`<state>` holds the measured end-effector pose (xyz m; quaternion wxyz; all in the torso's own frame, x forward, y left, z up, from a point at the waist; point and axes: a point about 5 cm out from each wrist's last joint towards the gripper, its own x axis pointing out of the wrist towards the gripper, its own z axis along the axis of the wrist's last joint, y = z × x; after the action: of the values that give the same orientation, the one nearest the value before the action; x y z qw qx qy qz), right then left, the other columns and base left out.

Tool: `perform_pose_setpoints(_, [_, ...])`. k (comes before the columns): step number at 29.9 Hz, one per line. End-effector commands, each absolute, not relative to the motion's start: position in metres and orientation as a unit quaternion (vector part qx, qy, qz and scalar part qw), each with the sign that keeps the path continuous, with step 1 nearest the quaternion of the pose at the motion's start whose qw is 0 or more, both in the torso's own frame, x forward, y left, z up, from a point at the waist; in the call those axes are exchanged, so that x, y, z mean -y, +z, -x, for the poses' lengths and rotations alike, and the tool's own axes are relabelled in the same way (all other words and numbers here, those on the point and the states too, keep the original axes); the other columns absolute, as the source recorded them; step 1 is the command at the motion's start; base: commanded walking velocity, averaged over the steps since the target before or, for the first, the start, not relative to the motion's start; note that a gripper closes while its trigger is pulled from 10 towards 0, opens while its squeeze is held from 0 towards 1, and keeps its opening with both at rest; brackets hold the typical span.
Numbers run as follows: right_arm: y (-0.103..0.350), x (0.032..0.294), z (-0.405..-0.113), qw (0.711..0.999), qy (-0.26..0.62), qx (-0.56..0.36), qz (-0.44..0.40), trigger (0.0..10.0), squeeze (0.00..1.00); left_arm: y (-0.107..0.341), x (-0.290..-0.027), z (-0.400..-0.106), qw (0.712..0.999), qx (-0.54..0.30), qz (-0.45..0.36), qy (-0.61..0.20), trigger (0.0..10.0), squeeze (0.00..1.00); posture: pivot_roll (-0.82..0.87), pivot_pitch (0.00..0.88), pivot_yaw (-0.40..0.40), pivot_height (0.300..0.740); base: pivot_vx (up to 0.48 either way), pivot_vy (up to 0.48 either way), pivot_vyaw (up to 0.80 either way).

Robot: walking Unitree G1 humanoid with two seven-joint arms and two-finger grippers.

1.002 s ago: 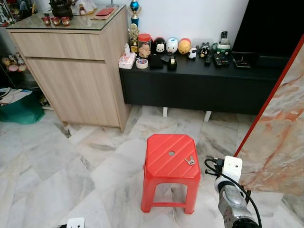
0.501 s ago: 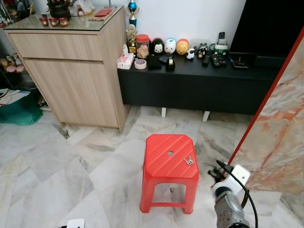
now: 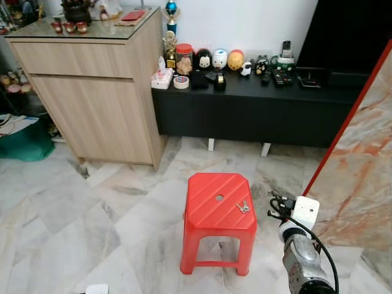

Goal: Hang keys on a hook

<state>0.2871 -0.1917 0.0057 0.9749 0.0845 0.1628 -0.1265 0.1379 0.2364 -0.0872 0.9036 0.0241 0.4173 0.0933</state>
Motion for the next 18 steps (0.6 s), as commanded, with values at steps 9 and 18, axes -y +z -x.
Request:
perform_pose_setpoints(9, [0.012,0.184,-0.285,0.987,-0.099,-0.128,0.015,10.0,0.00,-0.090,-0.238,-0.132,0.896,-0.433,-0.030,0.093,10.0,0.00,0.05,0.000,-0.036,0.728,0.000,0.000,0.00])
perform_pose_setpoints(18, [0.000,0.185,-0.273,0.980,-0.129,-0.149,-0.033,10.0,0.00,-0.091,-0.236,-0.129,0.894,-0.439,-0.031,0.088,10.0,0.00,0.05,0.000,-0.032,0.728,0.000,0.000,0.00])
